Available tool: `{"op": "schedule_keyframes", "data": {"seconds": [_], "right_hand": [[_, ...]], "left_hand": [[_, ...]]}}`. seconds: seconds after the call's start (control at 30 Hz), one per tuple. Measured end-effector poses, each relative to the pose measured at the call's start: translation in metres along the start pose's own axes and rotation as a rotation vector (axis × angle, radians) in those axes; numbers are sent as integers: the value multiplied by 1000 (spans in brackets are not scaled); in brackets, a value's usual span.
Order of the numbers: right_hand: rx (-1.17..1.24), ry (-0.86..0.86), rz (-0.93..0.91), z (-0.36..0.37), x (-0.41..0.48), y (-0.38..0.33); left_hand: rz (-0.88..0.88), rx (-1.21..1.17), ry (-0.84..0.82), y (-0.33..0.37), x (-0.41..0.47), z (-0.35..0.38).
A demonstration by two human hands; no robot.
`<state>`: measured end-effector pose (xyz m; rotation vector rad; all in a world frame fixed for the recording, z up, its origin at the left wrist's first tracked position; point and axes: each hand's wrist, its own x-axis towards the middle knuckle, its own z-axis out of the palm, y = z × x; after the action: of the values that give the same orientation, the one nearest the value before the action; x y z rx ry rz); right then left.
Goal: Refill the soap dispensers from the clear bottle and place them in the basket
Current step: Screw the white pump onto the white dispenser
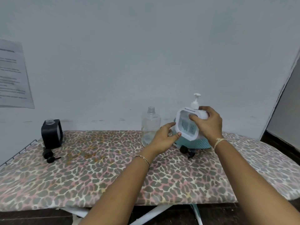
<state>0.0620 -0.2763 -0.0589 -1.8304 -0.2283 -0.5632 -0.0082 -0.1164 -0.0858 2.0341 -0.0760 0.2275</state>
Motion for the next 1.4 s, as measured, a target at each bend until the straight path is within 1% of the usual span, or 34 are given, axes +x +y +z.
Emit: {"op": "schedule_keyframes", "data": {"seconds": [0.17, 0.27, 0.5, 0.63, 0.77, 0.93, 1.03, 1.17, 1.4], "right_hand": [[-65, 116, -9, 11, 30, 7], [-118, 134, 1, 19, 45, 20], [-265, 107, 23, 34, 55, 60], [-337, 78, 13, 39, 55, 74], [-597, 45, 36, 41, 53, 81], [-825, 39, -28, 42, 53, 88], [-868, 33, -41, 42, 52, 86], [-906, -28, -18, 42, 53, 82], [-1062, -87, -49, 43, 57, 82]], "left_hand": [[56, 136, 8, -2, 32, 20], [71, 216, 21, -11, 50, 30], [30, 329, 10, -37, 71, 44], [42, 359, 54, -46, 74, 50], [59, 379, 123, -50, 76, 53], [57, 368, 191, -50, 76, 56], [53, 369, 215, -49, 77, 56], [47, 365, 222, -48, 76, 55], [34, 391, 174, -43, 74, 53]]}}
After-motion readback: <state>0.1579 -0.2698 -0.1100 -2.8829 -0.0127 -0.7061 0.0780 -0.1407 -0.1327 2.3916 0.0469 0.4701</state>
